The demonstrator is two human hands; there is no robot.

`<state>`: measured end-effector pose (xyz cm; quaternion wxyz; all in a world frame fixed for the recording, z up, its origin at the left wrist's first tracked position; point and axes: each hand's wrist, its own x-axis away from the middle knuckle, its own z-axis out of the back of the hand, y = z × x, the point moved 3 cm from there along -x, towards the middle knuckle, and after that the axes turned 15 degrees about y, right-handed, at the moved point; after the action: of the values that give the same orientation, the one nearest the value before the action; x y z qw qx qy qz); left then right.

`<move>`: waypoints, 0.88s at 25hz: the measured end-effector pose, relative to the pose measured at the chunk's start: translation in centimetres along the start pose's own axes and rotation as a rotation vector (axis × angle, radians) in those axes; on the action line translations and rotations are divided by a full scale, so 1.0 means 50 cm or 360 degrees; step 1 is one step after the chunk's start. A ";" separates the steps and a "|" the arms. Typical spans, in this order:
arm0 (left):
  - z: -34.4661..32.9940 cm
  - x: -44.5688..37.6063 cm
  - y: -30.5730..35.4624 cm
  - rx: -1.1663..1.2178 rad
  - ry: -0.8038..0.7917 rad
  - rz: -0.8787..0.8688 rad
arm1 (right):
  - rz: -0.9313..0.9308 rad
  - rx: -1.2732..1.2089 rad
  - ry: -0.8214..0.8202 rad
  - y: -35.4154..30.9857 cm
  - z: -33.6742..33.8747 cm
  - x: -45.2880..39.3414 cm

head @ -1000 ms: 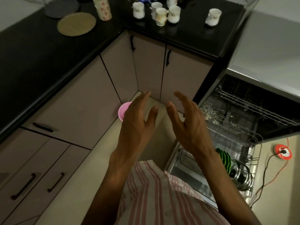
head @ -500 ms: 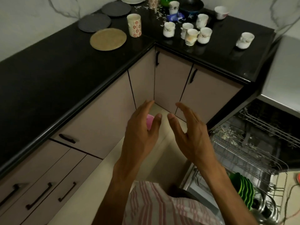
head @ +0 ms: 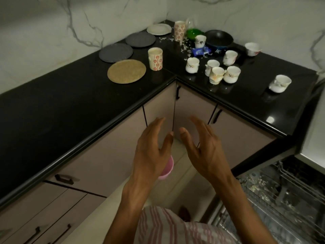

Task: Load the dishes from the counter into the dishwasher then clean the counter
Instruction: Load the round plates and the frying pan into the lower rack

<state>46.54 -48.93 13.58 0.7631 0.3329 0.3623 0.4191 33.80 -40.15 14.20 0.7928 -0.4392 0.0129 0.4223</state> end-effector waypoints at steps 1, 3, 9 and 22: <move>-0.014 -0.022 0.009 0.0003 0.0029 0.0004 | 0.0025 0.0000 -0.0003 0.010 0.005 -0.027; -0.046 -0.060 0.023 0.0002 0.0097 0.0015 | 0.0076 0.0012 -0.0022 0.033 0.014 -0.079; -0.118 -0.131 0.032 -0.0090 0.0162 0.0055 | 0.0118 0.0015 -0.0091 0.088 0.004 -0.188; -0.184 -0.381 0.003 0.0013 0.0142 0.0083 | 0.0170 -0.0063 -0.0044 0.134 -0.120 -0.411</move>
<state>31.47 -63.76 14.14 0.7337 0.3262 0.3888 0.4518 18.14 -56.21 13.96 0.7605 -0.4475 0.0170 0.4701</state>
